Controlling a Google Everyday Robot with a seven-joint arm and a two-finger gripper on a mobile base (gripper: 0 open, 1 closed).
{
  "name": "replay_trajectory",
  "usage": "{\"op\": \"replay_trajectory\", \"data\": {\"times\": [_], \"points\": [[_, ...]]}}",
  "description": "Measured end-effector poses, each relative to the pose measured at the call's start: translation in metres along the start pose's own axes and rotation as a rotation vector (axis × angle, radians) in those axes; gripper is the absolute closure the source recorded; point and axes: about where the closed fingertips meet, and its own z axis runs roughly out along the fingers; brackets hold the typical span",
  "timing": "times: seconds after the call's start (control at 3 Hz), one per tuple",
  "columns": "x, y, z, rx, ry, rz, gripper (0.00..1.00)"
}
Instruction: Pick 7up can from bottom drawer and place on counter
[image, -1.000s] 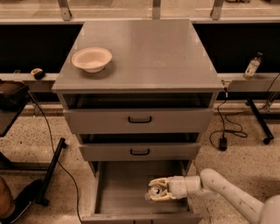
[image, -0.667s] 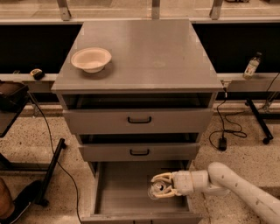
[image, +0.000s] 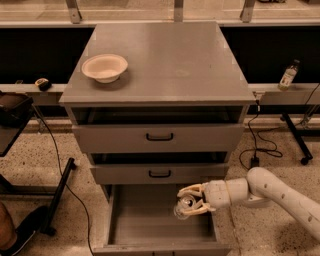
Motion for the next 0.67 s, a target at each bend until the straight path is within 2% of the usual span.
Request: {"op": "replay_trajectory", "data": {"times": [0.33,0.67], "points": [[-0.034,-0.014,-0.040,0.072,-0.111,-0.047,1.00],[-0.087,-0.018,-0.095,0.120,-0.151,-0.100,1.00]]}}
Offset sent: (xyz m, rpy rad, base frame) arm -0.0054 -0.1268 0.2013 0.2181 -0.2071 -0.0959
